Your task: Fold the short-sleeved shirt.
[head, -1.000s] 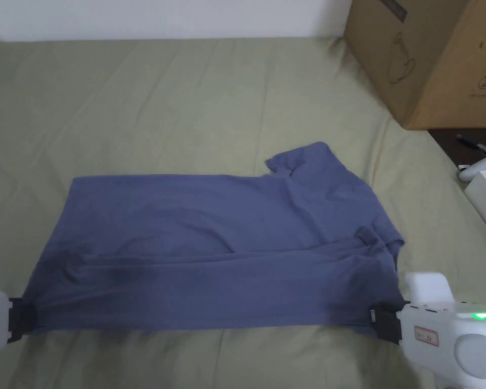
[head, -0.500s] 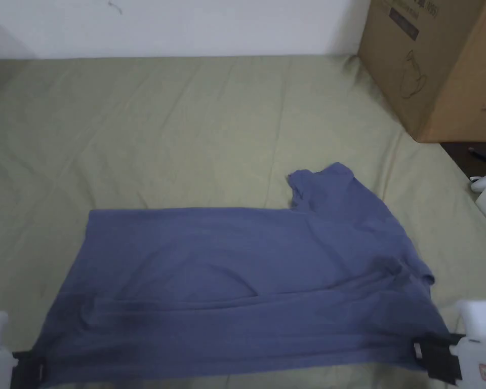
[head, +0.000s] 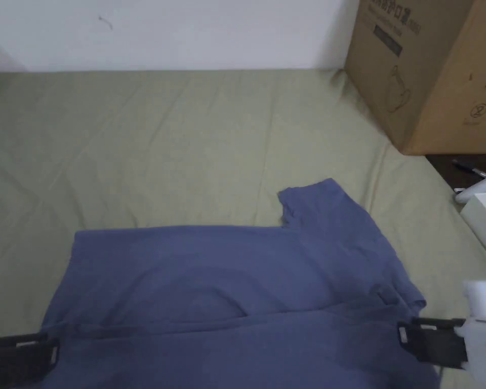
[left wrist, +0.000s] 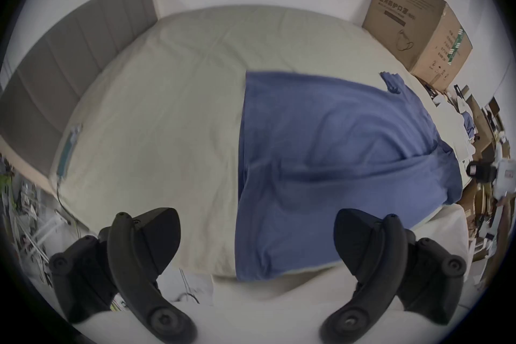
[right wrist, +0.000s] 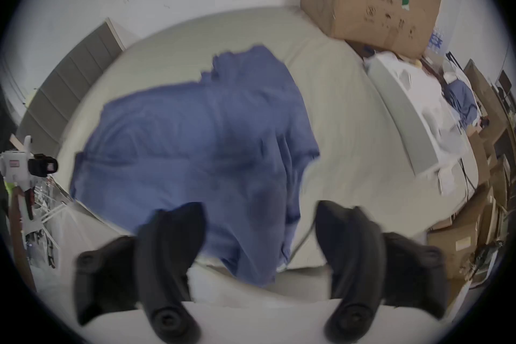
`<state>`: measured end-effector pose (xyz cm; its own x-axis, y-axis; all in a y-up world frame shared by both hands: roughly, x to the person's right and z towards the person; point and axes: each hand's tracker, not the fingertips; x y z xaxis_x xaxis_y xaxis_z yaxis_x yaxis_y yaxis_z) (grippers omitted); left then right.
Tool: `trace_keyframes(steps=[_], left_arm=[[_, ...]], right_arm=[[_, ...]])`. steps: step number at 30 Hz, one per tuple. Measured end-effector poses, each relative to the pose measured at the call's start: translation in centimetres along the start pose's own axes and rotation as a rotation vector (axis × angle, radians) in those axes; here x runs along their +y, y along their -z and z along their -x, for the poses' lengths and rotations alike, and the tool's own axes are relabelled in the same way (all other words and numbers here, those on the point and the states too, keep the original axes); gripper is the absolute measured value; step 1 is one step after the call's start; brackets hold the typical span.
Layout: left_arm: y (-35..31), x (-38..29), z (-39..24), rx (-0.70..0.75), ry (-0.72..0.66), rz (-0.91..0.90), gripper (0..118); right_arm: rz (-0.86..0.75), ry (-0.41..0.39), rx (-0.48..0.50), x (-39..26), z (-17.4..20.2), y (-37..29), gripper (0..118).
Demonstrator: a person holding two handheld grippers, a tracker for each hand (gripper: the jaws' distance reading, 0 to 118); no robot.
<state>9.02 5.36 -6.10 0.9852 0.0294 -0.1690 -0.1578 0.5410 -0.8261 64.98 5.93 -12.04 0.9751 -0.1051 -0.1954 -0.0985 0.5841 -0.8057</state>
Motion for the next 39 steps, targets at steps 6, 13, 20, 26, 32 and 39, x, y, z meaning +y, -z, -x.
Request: trace_keyframes(steps=[6, 13, 20, 26, 32, 39], left_arm=[[3.1, 5.4, -3.4, -0.017, 0.030, -0.034, 1], [9.4, 9.5, -4.9, -0.070, -0.002, -0.016, 0], [11.6, 11.5, -5.1, -0.041, 0.009, 0.012, 0], [13.4, 12.1, -4.4, -0.022, -0.012, 0.039, 0], [15.0, 13.6, -3.2, -0.013, -0.031, 0.080, 29], [16.9, 17.1, -1.0, 0.000, -0.111, 0.079, 102]], right_arm=[[-0.036, 0.016, 0.016, 6.2, 0.2, 2.7, 0], [0.020, 0.038, 0.008, 13.7, -2.5, 12.1, 0], [0.158, 0.001, -0.053, 19.5, -4.8, 22.0, 112], [0.282, 0.058, -0.073, 19.8, -5.9, 27.2, 97], [0.227, -0.032, -0.120, 20.2, -4.5, 25.1, 13], [0.239, 0.019, -0.111, 20.6, -4.5, 25.1, 0]])
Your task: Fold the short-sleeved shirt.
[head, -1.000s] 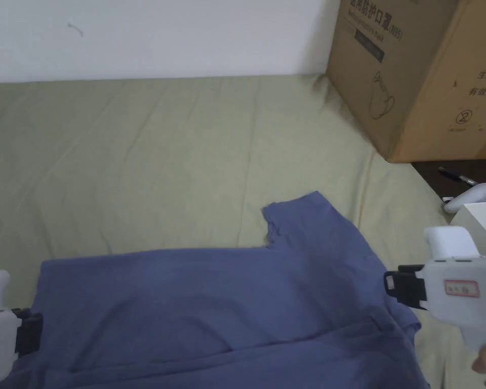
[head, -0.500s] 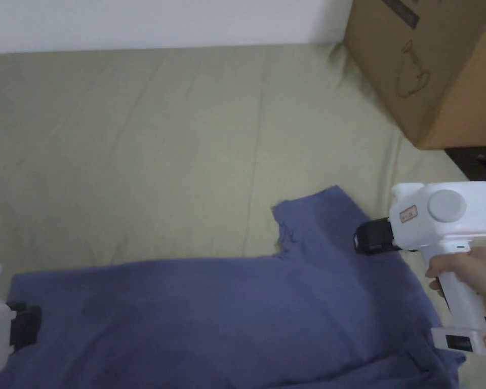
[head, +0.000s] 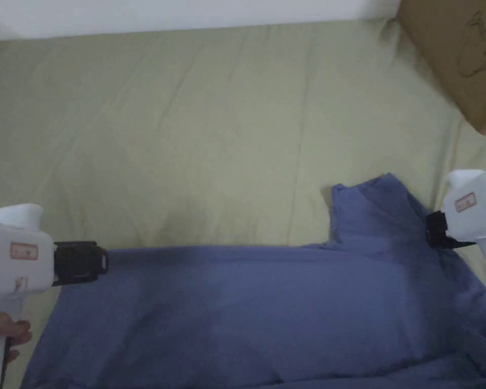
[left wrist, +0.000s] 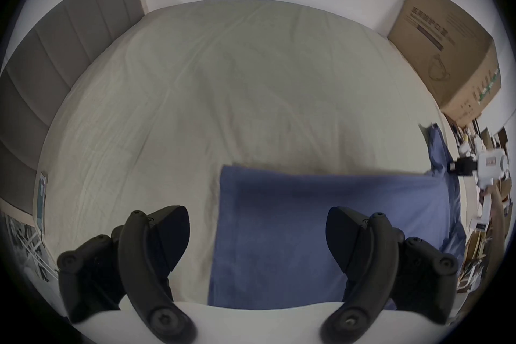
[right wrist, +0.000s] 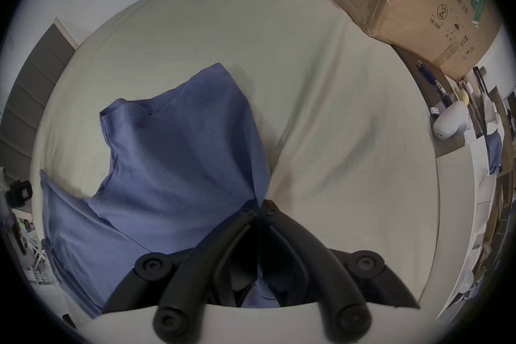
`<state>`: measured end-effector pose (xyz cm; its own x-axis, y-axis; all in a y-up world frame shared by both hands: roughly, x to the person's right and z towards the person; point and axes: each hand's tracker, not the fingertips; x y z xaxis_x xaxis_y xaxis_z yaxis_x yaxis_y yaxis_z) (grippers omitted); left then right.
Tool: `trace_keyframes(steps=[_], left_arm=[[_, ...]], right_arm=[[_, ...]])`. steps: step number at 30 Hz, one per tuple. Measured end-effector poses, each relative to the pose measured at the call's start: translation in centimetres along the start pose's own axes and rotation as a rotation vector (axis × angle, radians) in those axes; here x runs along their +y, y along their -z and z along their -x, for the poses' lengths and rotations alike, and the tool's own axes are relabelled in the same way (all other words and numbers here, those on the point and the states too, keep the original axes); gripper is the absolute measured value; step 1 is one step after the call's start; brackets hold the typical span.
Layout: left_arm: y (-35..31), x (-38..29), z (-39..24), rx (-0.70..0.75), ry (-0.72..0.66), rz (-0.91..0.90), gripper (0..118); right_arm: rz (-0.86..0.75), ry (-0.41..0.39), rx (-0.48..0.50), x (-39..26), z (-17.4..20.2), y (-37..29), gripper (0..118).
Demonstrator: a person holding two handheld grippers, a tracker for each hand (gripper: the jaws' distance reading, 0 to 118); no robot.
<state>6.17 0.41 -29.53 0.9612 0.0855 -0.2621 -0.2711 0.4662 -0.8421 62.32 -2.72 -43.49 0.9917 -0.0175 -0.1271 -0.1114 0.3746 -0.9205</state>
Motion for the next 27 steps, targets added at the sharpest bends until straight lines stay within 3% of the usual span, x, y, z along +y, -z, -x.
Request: trace_keyframes(steps=[5, 8, 10, 11, 13, 14, 15, 16, 22, 24, 27], left_arm=[[3.0, 3.3, -0.5, -0.015, -0.028, 0.029, 101], [7.1, 3.2, -1.9, 0.048, 0.061, 0.140, 101], [8.6, 1.7, -3.0, 0.082, 0.085, 0.199, 81], [8.2, 1.5, -3.0, 0.126, 0.095, 0.071, 81], [7.5, 1.6, -3.3, 0.102, 0.077, 0.090, 61], [7.3, 1.7, -3.3, 0.098, 0.075, 0.074, 42], [7.1, 2.1, -3.4, 0.102, 0.063, 0.061, 14], [7.0, 2.4, -3.3, 0.102, 0.048, 0.056, 4], [4.2, 2.8, -2.9, 0.040, 0.041, 0.044, 3], [2.2, 3.2, -2.7, 0.002, 0.068, 0.018, 3], [-2.2, 2.8, -2.9, 0.004, 0.102, -0.044, 3]], right_arm=[[-0.001, -0.023, -0.013, 0.1, 0.2, -0.1, 0], [0.000, -0.016, -0.012, -0.1, 0.3, 0.2, 0], [0.000, -0.014, -0.015, -0.1, 0.3, 0.2, 0], [0.000, -0.014, -0.016, -0.1, 0.3, 0.2, 0], [0.001, -0.017, -0.016, 0.0, 0.4, 0.0, 0], [0.002, -0.020, -0.016, 0.1, 0.3, -0.1, 0], [0.002, -0.021, -0.015, 0.1, 0.3, -0.3, 0], [-0.002, -0.020, -0.013, 0.1, 0.3, -0.6, 0], [-0.060, -0.007, 0.027, 0.0, -0.6, -4.7, 0], [-0.085, 0.004, 0.098, 0.0, -0.8, -6.8, 0], [-0.141, -0.032, 0.088, -1.1, -0.4, -10.5, 0]])
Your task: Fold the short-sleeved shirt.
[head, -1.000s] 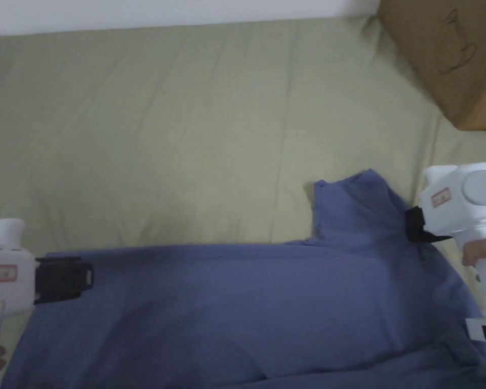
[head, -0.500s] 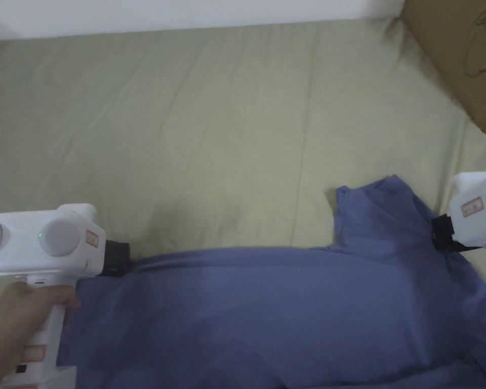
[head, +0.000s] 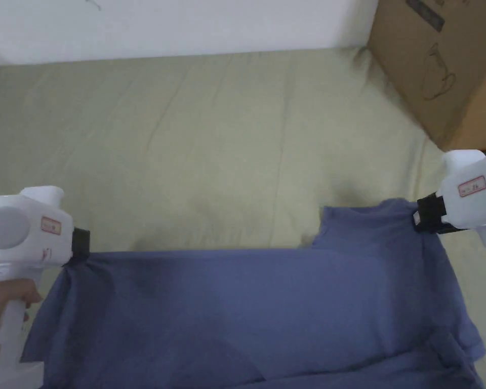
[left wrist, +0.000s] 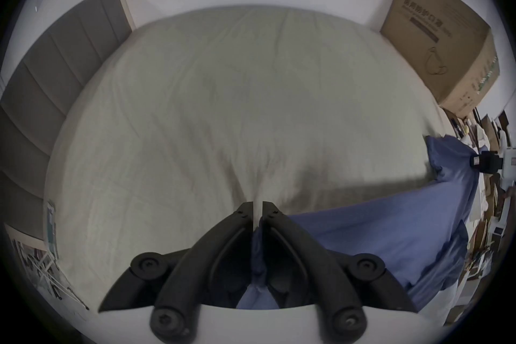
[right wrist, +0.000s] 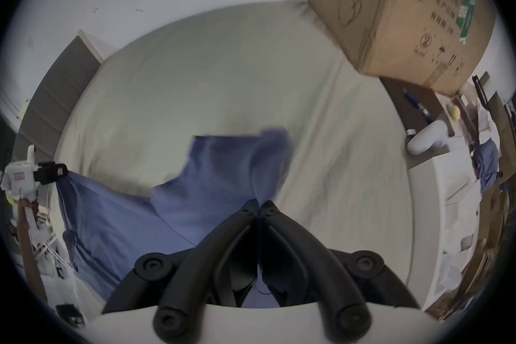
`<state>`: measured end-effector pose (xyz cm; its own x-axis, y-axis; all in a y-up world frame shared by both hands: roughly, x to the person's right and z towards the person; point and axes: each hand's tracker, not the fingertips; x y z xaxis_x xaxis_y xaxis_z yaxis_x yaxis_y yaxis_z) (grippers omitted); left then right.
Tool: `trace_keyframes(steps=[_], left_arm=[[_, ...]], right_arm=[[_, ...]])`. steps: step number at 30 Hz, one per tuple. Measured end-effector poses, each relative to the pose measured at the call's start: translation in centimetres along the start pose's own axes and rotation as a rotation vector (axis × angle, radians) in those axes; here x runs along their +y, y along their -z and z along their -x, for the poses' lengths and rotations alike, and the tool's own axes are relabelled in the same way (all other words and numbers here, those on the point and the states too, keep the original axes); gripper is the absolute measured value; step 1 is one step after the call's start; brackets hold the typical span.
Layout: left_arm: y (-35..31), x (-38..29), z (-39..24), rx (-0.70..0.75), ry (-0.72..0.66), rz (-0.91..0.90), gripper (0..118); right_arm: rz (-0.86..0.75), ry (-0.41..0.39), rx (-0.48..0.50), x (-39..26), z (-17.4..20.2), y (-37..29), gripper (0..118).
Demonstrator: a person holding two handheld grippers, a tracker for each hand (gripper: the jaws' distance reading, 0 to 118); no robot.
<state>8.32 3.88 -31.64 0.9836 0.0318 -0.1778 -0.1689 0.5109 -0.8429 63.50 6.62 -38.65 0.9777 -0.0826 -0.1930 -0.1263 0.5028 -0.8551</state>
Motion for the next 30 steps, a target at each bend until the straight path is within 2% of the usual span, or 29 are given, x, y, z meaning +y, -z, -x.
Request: trace_keyframes(steps=[4, 11, 15, 18, 21, 22, 23, 24, 26, 27, 30], left_arm=[[-6.3, -2.4, 0.5, -0.011, 0.027, -0.077, 3], [-11.9, -11.3, 2.5, -0.020, 0.023, -0.095, 3], [-11.0, -18.2, 2.9, 0.005, 0.057, -0.002, 3], [-8.7, -21.7, 3.3, -0.020, -0.001, 0.063, 3], [-7.7, -23.8, 3.1, -0.012, 0.010, 0.100, 6], [-7.5, -24.2, 3.1, -0.020, 0.020, 0.096, 15], [-7.4, -24.5, 3.2, -0.025, 0.020, 0.092, 32], [-7.4, -24.1, 2.9, -0.010, 0.021, 0.100, 56], [-8.0, -24.0, 3.2, 0.013, -0.033, 0.075, 91], [-8.4, -23.9, 3.6, 0.008, -0.067, 0.077, 103], [-10.3, -23.2, 5.2, -0.057, -0.162, 0.020, 104]], right_arm=[[-0.060, -0.091, -0.010, -2.6, 0.8, -5.8, 0], [-0.062, -0.152, 0.008, -13.4, 1.9, -13.1, 0], [0.056, -0.164, 0.028, -21.3, 2.5, -11.7, 0], [0.142, -0.127, 0.017, -26.1, 2.7, -8.5, 0], [0.138, -0.097, 0.007, -28.3, 2.7, -6.4, 1], [0.118, -0.088, 0.008, -28.6, 2.7, -6.2, 6], [0.091, -0.070, 0.004, -28.4, 2.8, -6.5, 17], [0.069, -0.056, 0.007, -28.3, 2.8, -6.8, 41], [0.055, -0.053, 0.011, -27.8, 3.0, -7.4, 87], [0.040, -0.062, 0.005, -27.6, 3.4, -7.9, 93], [-0.073, -0.095, -0.034, -26.7, 4.5, -10.3, 90]])
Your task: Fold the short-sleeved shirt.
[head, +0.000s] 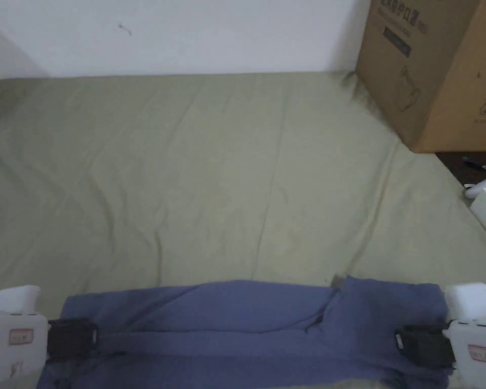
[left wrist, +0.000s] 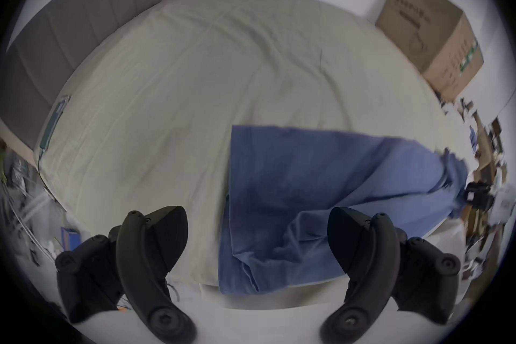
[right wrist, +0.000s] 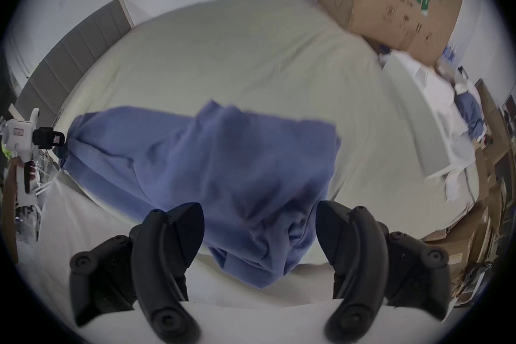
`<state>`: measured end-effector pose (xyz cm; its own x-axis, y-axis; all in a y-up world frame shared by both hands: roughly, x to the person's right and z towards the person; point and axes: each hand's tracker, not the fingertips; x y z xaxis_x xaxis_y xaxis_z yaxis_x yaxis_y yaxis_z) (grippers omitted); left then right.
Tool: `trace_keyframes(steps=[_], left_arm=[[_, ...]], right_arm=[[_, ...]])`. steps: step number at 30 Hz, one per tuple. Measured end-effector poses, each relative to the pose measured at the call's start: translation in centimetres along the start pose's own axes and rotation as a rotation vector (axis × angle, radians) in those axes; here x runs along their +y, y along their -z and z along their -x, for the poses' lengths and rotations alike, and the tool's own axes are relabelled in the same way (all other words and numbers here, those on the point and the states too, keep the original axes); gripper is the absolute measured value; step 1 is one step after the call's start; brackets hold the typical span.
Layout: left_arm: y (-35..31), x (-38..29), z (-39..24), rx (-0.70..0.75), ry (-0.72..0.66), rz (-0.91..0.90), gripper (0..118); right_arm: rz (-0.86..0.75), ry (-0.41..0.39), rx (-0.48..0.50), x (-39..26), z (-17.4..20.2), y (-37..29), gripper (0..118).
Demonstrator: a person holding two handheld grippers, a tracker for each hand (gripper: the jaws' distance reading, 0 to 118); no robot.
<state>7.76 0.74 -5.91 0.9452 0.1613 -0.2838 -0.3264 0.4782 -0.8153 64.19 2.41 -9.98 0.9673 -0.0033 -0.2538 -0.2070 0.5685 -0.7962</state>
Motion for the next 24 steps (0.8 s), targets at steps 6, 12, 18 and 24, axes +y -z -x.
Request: trace_keyframes(steps=[6, 12, 18, 24], left_arm=[[-3.9, 0.3, 0.1, -0.069, -0.031, -0.068, 101], [-3.7, -1.4, 0.1, -0.082, -0.038, -0.079, 0], [-2.3, -4.1, 2.2, -0.135, -0.047, 0.003, 0], [-2.8, -3.3, 6.1, -0.309, -0.225, -0.023, 1]], right_arm=[[-0.367, -0.048, 0.018, 1.0, 4.4, -5.1, 57], [-0.495, -0.007, 0.078, 0.1, 10.1, -5.0, 0], [-0.437, -0.019, 0.185, -0.7, 14.0, -3.6, 0], [-0.378, -0.033, 0.247, -0.1, 16.0, -3.1, 0]])
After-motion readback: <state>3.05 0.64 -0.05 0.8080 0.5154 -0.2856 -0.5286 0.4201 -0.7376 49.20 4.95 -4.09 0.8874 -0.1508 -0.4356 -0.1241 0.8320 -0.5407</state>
